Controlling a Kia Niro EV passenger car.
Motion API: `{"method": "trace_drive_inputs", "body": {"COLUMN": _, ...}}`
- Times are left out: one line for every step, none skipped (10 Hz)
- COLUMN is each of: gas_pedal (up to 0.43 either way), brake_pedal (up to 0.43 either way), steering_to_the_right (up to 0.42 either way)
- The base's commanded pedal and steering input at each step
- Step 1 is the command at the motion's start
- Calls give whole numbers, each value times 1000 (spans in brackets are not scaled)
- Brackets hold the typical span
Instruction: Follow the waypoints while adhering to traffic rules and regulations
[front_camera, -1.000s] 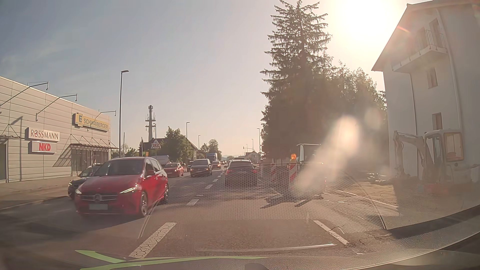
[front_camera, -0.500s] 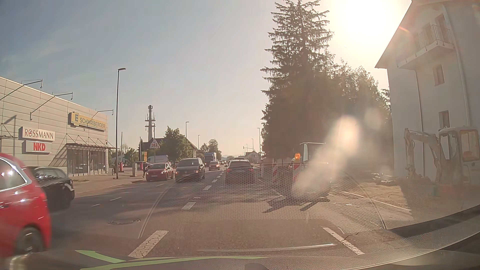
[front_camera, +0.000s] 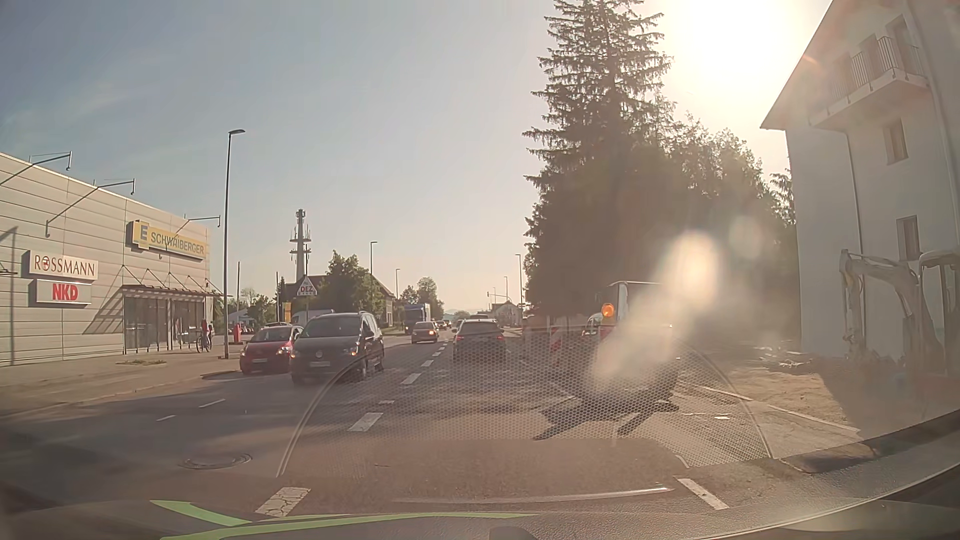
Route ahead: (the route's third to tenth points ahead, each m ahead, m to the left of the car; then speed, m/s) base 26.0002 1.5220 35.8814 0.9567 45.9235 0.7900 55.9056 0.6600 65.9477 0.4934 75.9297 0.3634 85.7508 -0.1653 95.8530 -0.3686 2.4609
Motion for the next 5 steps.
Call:
{"method": "trace_drive_inputs", "body": {"gas_pedal": 110, "brake_pedal": 0, "steering_to_the_right": -6}}
{"method": "trace_drive_inputs", "body": {"gas_pedal": 110, "brake_pedal": 0, "steering_to_the_right": -6}}
{"method": "trace_drive_inputs", "body": {"gas_pedal": 110, "brake_pedal": 0, "steering_to_the_right": -6}}
{"method": "trace_drive_inputs", "body": {"gas_pedal": 118, "brake_pedal": 0, "steering_to_the_right": -6}}
{"method": "trace_drive_inputs", "body": {"gas_pedal": 118, "brake_pedal": 0, "steering_to_the_right": -6}}
